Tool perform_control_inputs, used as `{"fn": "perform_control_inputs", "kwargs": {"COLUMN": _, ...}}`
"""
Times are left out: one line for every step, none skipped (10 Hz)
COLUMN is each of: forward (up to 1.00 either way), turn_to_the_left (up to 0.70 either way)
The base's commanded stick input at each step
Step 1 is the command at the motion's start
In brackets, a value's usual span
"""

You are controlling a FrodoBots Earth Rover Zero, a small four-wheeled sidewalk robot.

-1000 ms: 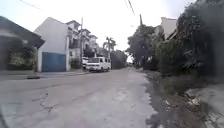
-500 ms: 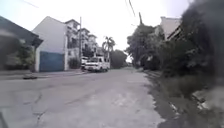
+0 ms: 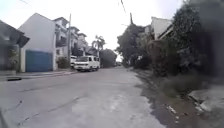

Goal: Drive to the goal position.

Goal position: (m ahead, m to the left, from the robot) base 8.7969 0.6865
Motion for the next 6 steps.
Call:
{"fn": "perform_control_inputs", "kwargs": {"forward": 0.5, "turn_to_the_left": -0.5}}
{"fn": "perform_control_inputs", "kwargs": {"forward": 0.5, "turn_to_the_left": -0.5}}
{"fn": "perform_control_inputs", "kwargs": {"forward": 0.5, "turn_to_the_left": -0.5}}
{"fn": "perform_control_inputs", "kwargs": {"forward": 0.5, "turn_to_the_left": -0.5}}
{"fn": "perform_control_inputs", "kwargs": {"forward": 0.5, "turn_to_the_left": -0.5}}
{"fn": "perform_control_inputs", "kwargs": {"forward": 0.5, "turn_to_the_left": -0.5}}
